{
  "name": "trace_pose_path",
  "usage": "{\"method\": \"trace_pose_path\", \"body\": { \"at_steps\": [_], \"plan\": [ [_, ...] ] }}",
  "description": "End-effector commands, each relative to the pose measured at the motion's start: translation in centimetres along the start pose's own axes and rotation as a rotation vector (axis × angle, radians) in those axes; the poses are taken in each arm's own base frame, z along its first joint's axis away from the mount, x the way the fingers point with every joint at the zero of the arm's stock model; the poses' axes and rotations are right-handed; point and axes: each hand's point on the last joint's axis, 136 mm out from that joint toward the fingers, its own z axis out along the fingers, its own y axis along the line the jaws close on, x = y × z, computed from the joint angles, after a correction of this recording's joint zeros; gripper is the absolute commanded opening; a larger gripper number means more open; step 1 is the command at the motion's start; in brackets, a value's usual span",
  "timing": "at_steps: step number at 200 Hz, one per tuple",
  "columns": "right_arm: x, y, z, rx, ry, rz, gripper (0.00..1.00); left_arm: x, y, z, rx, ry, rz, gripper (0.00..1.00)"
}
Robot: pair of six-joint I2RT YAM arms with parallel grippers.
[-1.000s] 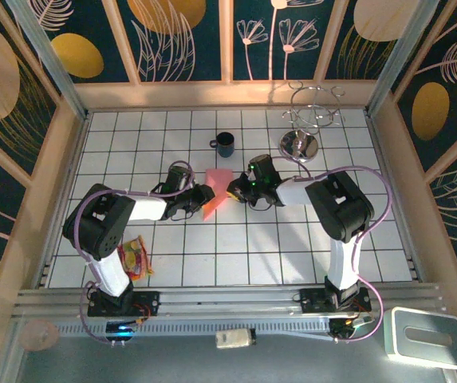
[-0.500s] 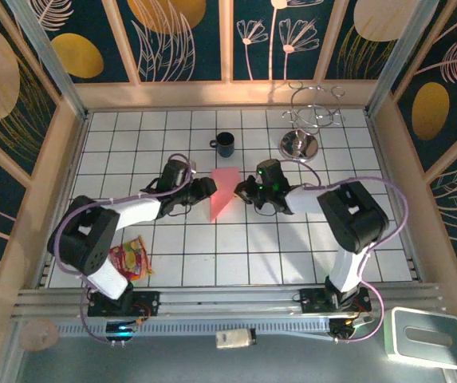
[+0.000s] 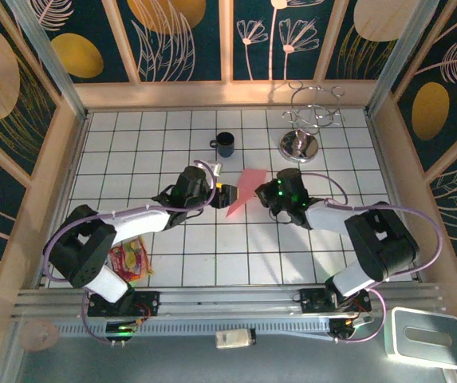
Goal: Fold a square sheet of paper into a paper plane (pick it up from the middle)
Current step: Fold the wing for the fifth time at the center of the table.
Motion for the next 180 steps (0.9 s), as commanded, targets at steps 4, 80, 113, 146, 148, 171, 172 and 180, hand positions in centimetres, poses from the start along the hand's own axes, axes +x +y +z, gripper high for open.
{"method": "trace_pose_path", "body": {
  "at_steps": [4,80,113,146,148,171,172,180],
  "plan": [
    [-0.9,-0.7,-1.0,0.026,-0.053,0.080,0.00,-0.2,-0.4,0.5,-0.018,-0.043,0.203,0.66],
    [-0.5,-0.8,-0.7,0.036,-0.020,0.119,0.00,2.3,-1.5,3.3,-0.067,0.029,0.542,0.60],
    [-0.3,-1.0,-0.4,0.043,-0.004,0.133,0.00,3.7,-1.9,4.1,-0.032,0.045,0.624,0.59],
    [-0.2,-1.2,-0.2,0.052,0.005,0.142,0.00,4.7,-2.2,4.7,-0.009,0.055,0.672,0.57],
    [-0.2,-1.2,-0.1,0.054,0.005,0.143,0.00,4.7,-2.3,4.7,-0.009,0.055,0.674,0.57],
    [0.0,-1.3,0.0,0.058,0.015,0.147,0.00,4.8,-2.2,5.1,-0.015,0.045,0.686,0.54],
    [0.0,-1.3,0.0,0.057,0.015,0.147,0.00,4.8,-2.2,5.1,-0.016,0.045,0.686,0.54],
    [0.0,-1.4,0.1,0.059,0.019,0.149,0.00,4.7,-2.2,5.2,-0.016,0.042,0.689,0.53]
  ]
}}
